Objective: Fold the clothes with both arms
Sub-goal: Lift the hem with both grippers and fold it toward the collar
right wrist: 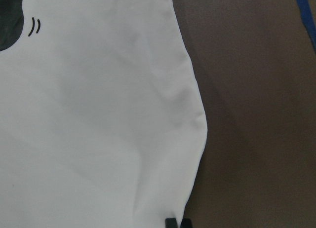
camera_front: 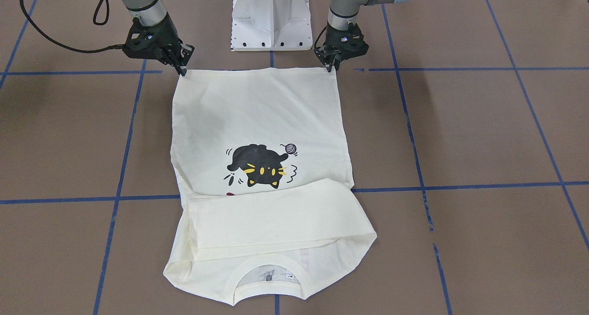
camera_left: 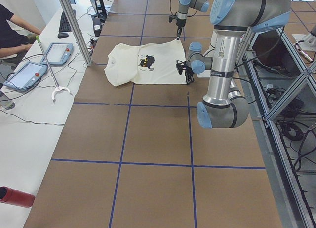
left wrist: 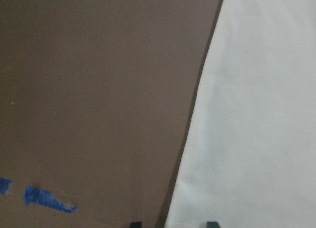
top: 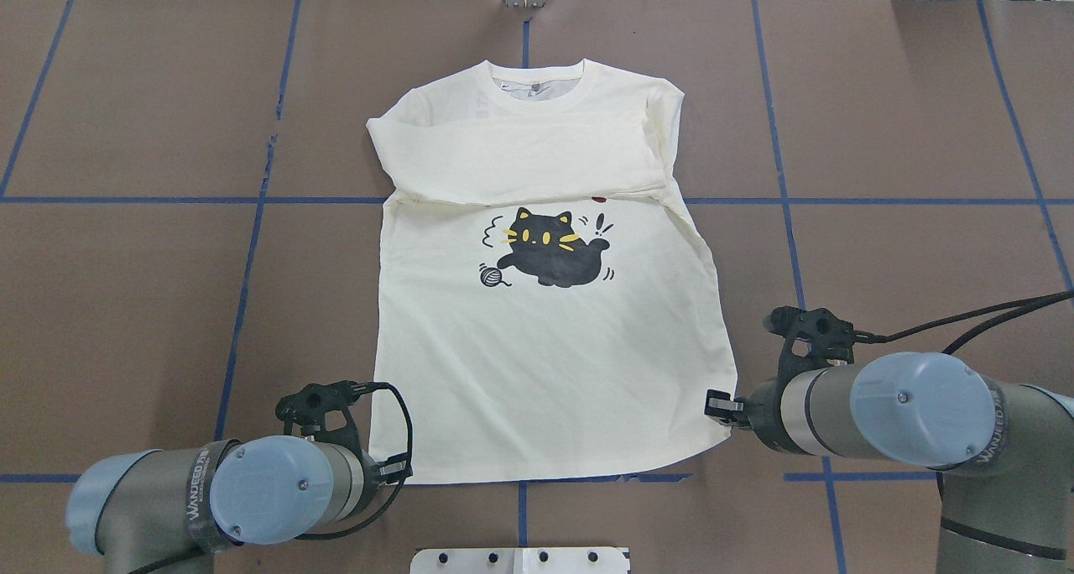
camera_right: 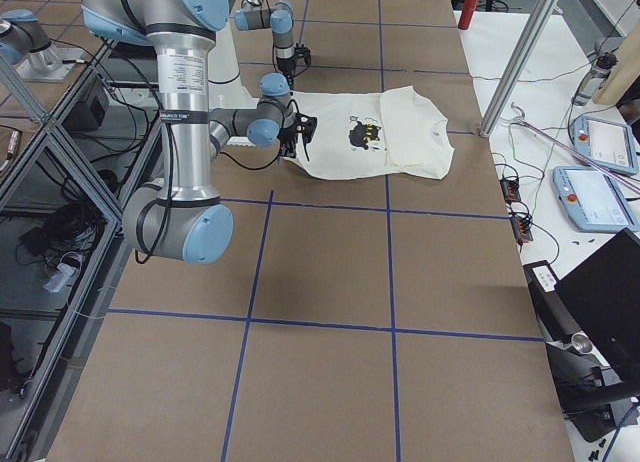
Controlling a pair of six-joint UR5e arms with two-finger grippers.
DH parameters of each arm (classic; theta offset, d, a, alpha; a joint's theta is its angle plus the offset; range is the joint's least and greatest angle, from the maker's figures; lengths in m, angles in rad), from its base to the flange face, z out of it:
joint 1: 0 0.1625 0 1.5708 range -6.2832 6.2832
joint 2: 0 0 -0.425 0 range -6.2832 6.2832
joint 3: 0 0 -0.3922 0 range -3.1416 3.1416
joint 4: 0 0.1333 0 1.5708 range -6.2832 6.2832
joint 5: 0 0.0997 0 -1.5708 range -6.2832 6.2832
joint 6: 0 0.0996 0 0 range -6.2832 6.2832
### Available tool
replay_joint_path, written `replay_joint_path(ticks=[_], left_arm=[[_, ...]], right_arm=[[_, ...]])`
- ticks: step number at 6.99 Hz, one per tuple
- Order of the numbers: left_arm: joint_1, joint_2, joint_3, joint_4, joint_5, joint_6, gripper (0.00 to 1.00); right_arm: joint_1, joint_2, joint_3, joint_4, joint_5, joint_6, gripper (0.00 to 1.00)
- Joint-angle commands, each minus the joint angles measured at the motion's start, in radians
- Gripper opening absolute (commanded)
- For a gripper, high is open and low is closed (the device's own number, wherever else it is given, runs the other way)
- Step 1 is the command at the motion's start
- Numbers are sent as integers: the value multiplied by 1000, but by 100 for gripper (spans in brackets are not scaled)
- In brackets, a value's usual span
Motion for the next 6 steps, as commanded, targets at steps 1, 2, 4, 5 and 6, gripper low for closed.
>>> replay_joint_path(ticks=[1,2,4,5,6], left_arm=[[-7,1,-3,1,1,0,0],[-13,0,-10,1,1,0,0],[-16,41,-123,19,3,2,0],[-7,47,-224,74,1,14,0],[21,43,-316,146,-2,24,0]], right_arm=[[12,-4,-1,1,24,0,0],[21,-4,0,1,39,0,0],[29,-13,40,1,46,2,0],[28,-22,86,-2,73,3,0],[28,-25,115,-2,140,20,0]])
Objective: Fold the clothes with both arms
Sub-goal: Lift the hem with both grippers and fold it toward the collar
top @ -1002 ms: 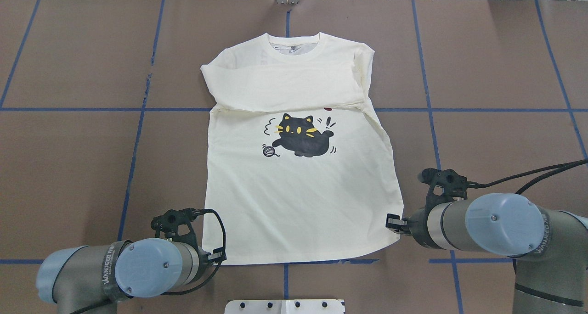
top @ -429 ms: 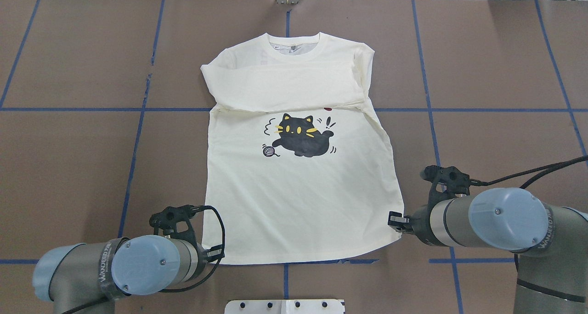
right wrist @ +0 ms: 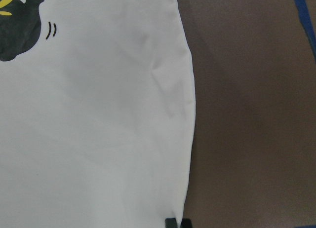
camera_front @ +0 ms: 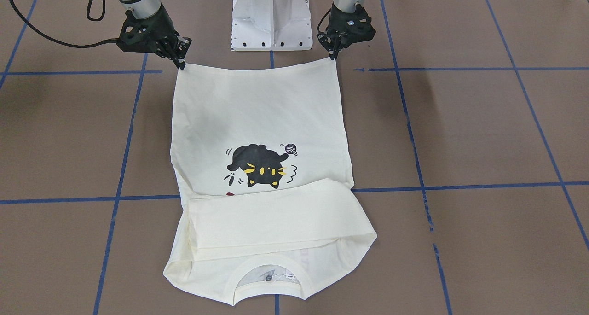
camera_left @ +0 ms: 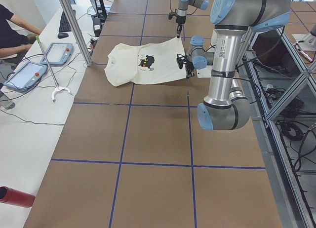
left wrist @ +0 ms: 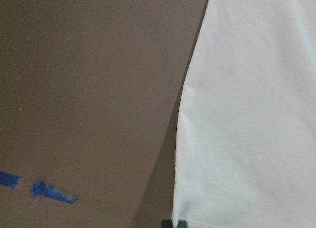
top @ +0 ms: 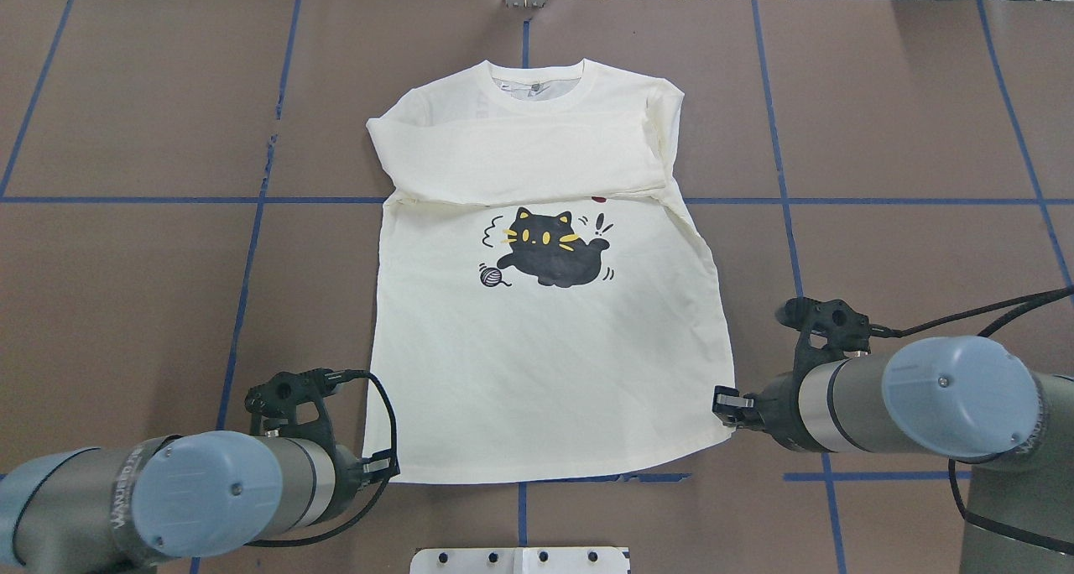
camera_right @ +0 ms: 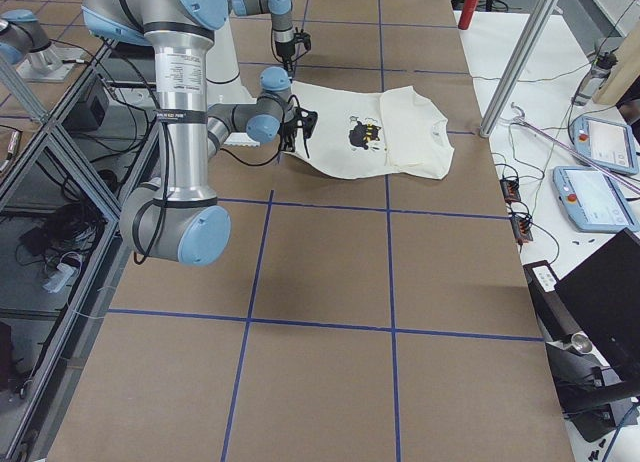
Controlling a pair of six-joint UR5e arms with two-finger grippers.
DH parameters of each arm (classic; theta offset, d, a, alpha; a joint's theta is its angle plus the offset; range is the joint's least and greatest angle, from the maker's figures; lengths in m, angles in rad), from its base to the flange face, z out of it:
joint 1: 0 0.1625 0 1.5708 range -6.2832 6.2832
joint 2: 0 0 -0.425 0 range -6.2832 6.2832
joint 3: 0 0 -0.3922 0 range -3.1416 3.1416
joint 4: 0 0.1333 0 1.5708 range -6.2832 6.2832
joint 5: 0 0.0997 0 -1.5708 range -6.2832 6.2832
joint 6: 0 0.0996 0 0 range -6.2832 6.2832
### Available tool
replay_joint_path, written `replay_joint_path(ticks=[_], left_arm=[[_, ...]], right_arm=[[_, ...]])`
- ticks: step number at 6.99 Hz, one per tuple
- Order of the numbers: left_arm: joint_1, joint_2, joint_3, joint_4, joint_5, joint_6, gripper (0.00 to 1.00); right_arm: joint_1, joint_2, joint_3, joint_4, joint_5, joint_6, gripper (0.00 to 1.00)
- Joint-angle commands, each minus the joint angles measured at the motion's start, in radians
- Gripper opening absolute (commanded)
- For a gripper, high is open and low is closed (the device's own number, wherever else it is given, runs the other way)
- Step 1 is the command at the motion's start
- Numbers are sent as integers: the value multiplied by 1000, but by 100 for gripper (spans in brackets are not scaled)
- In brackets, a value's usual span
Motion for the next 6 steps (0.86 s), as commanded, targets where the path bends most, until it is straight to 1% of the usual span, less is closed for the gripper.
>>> replay_joint_path(ticks=[1,2,3,4,5,6], left_arm=[[88,1,-171,79,-1,12,0],[163,-8,-217,91,-1,12,0],[211,-7,-282,93,-3,20,0],[216,2,-309,102,-1,63,0],[201,27,-317,120,-3,124,0],[154,30,-320,125,-6,146,0]], right_arm=[[2,-34,87,-3,146,15,0],[-13,-72,142,-1,211,15,0],[-15,-136,211,-1,269,14,0],[-9,-180,269,-1,327,14,0],[3,-174,274,2,348,12,0],[10,-153,267,2,348,9,0]])
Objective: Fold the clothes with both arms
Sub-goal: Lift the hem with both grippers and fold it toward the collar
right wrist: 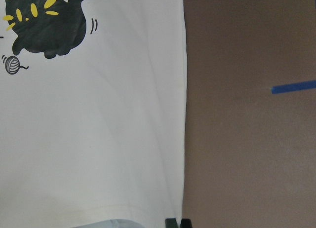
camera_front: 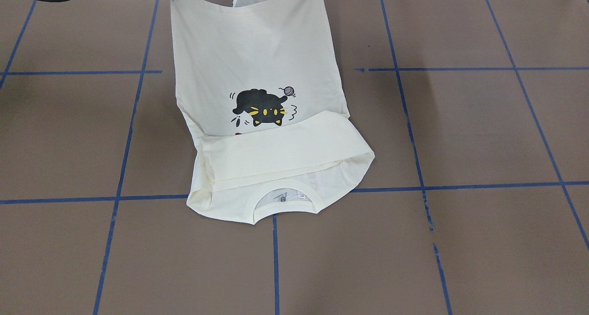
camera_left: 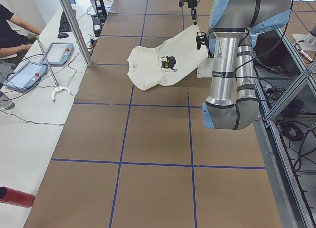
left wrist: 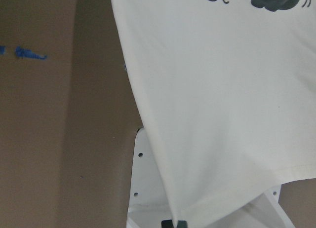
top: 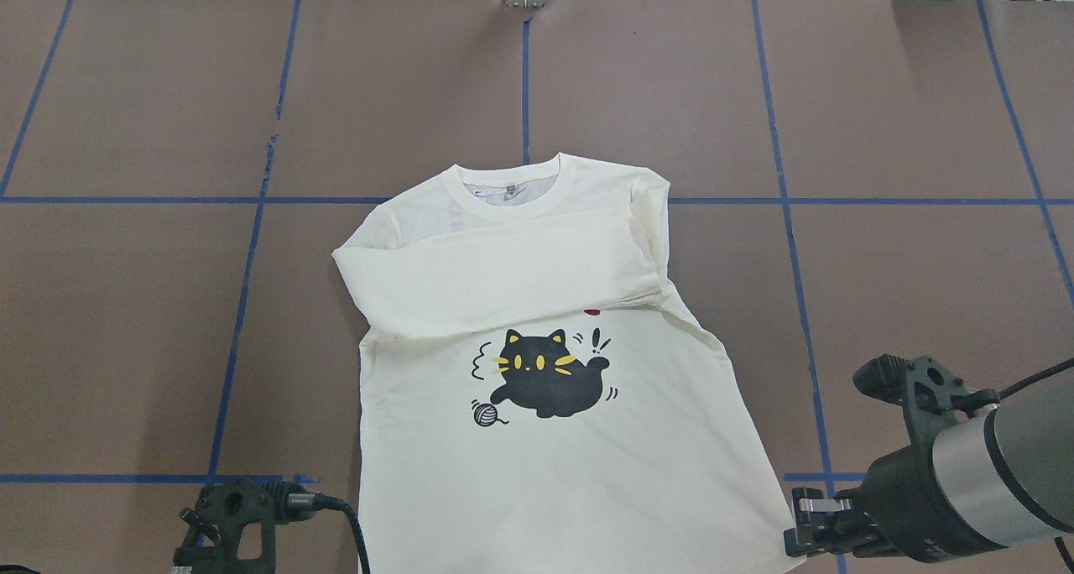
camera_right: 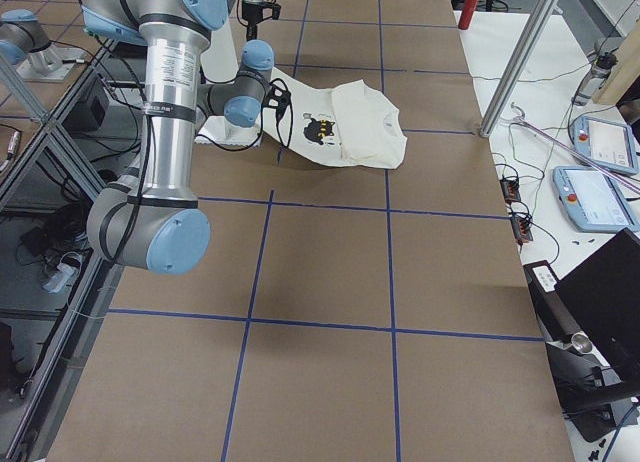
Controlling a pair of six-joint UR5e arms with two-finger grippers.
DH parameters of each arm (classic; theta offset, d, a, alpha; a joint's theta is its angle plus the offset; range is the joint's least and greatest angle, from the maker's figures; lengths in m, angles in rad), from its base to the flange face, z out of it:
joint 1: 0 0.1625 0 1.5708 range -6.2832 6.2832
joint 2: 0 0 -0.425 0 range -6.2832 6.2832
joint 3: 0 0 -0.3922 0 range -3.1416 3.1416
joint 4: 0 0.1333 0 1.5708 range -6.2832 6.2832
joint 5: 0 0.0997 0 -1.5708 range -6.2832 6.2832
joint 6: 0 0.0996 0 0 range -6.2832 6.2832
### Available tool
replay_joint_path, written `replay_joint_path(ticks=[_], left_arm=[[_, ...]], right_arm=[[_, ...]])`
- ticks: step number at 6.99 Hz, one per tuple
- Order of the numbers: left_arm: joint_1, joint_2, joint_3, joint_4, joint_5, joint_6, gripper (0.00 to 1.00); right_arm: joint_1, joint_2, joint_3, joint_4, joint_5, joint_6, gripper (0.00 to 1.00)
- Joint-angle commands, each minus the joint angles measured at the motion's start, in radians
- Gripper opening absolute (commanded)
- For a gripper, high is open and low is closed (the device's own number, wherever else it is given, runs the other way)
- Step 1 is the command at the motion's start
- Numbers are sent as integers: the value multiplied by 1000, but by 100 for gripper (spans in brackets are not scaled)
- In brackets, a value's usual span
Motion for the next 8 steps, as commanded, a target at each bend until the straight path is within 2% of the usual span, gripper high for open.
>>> replay_joint_path(ticks=[1,3,5,6,7,8], left_arm=[[-61,8,-11,11,-4,45,0],[-170,-4,-5,9,-50,109,0],[-373,-9,18,11,-166,211,0],[-457,-27,85,9,-208,246,0],[-515,-36,180,-2,-211,249,0],[-586,-112,280,-8,-213,249,0]], right_arm=[[52,65,-40,3,16,-10,0],[217,134,-155,54,27,-88,0],[392,229,-311,142,125,-93,0],[449,302,-392,151,141,-92,0],[486,355,-468,153,136,-93,0],[510,421,-555,153,133,-96,0]])
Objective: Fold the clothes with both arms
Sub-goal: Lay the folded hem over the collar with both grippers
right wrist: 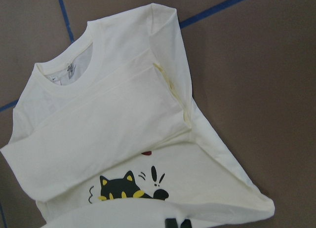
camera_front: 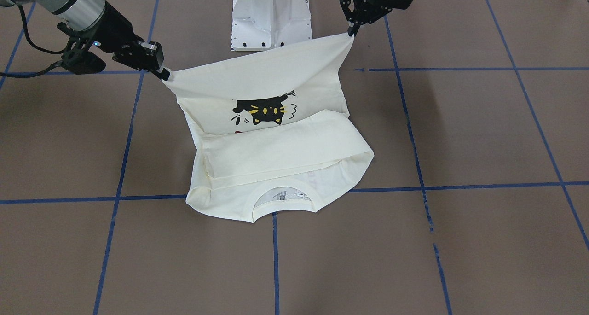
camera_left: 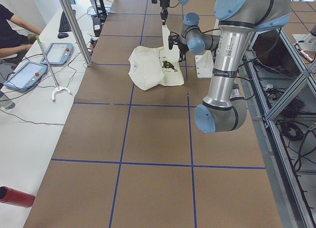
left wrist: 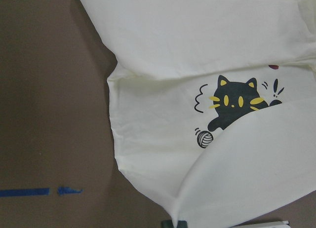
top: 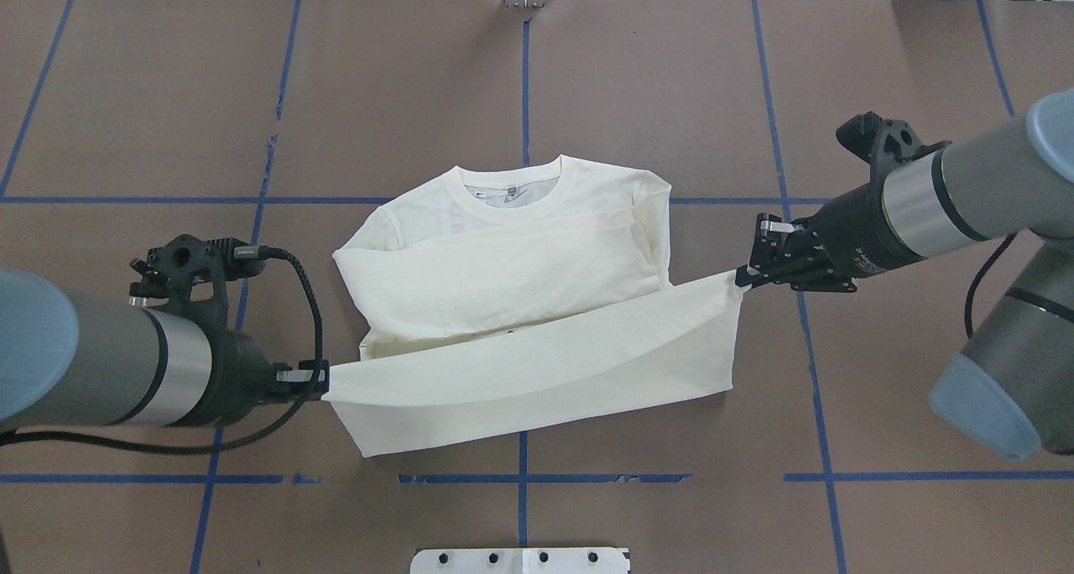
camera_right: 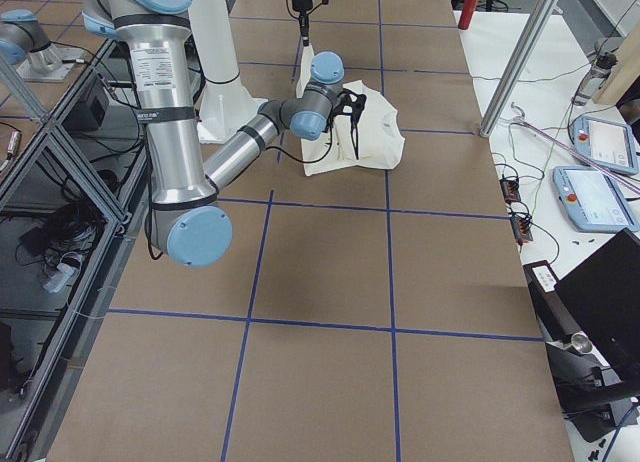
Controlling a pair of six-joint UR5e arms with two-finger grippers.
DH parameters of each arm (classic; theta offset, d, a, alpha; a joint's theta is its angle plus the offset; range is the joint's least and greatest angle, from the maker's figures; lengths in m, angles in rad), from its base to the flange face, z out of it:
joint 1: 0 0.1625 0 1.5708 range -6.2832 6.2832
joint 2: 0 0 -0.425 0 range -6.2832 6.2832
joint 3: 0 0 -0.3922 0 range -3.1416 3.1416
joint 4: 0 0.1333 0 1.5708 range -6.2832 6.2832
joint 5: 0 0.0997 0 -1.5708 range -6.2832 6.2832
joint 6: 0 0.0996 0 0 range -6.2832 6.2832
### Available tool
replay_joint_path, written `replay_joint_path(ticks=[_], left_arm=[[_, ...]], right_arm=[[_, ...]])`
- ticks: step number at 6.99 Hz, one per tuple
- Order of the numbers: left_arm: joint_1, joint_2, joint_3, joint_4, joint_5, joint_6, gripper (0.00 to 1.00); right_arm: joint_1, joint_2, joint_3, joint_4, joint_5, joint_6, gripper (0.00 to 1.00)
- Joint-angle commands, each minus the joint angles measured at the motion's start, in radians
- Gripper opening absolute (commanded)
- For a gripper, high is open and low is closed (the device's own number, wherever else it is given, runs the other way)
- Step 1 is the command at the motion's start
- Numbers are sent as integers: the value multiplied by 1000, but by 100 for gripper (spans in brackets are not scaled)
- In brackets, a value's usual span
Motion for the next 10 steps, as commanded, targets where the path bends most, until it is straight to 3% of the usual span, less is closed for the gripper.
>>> replay_joint_path(ticks=[1,2,5,7,10], left_arm=[[-134,-111,213,-28,-9,7,0],[-190,-120,282,-87,-11,52,0],[-284,-120,418,-177,-11,143,0],[-281,-126,441,-197,-11,137,0],[-237,-201,562,-269,-9,27,0]], right_arm=[[71,160,-194,2,-1,-3,0],[103,227,-292,3,-1,-4,0],[131,296,-417,5,-15,-8,0],[126,305,-440,5,-17,-8,0],[105,341,-525,46,-18,-6,0]])
